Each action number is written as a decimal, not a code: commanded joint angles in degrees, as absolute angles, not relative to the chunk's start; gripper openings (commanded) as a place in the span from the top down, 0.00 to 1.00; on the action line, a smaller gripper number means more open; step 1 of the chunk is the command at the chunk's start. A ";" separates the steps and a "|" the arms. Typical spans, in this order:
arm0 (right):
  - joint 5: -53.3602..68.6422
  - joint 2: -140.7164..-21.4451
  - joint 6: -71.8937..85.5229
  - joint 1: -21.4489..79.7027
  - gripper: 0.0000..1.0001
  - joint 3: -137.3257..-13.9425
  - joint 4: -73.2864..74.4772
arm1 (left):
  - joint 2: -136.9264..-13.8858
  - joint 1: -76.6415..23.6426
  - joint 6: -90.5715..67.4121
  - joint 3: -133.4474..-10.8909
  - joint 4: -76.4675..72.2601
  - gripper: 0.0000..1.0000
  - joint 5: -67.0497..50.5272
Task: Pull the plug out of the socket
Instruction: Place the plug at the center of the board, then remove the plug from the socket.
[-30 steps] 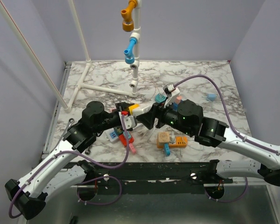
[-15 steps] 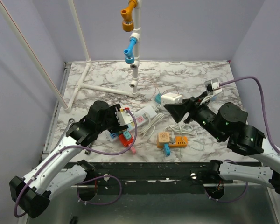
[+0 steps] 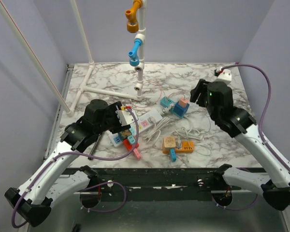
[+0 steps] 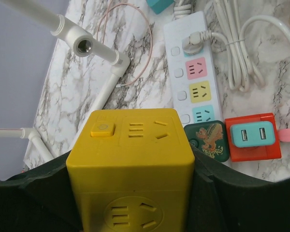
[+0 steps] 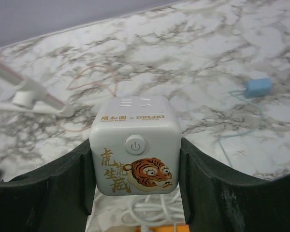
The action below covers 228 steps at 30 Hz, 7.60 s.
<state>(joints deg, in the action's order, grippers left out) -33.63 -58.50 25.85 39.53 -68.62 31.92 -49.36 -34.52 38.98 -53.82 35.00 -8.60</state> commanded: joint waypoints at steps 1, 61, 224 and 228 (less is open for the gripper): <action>-22.46 -64.21 28.64 26.92 0.99 -67.75 28.18 | -46.65 -34.72 36.61 -57.66 36.63 1.00 -10.34; -9.27 -71.77 31.48 9.30 0.00 -67.89 28.05 | -40.95 -34.72 26.19 -67.81 39.36 1.00 -38.52; 3.87 -79.89 -22.53 71.23 1.00 -81.09 24.92 | -39.55 -19.42 38.15 -58.32 46.99 0.09 -61.79; 3.93 -80.07 -22.46 71.38 0.99 -80.43 24.52 | -41.49 -19.51 37.54 -60.53 47.20 0.23 -62.72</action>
<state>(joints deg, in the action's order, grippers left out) 3.38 -80.99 -22.94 70.67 -80.18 29.58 -40.42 -19.22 38.68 -58.67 49.58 -61.58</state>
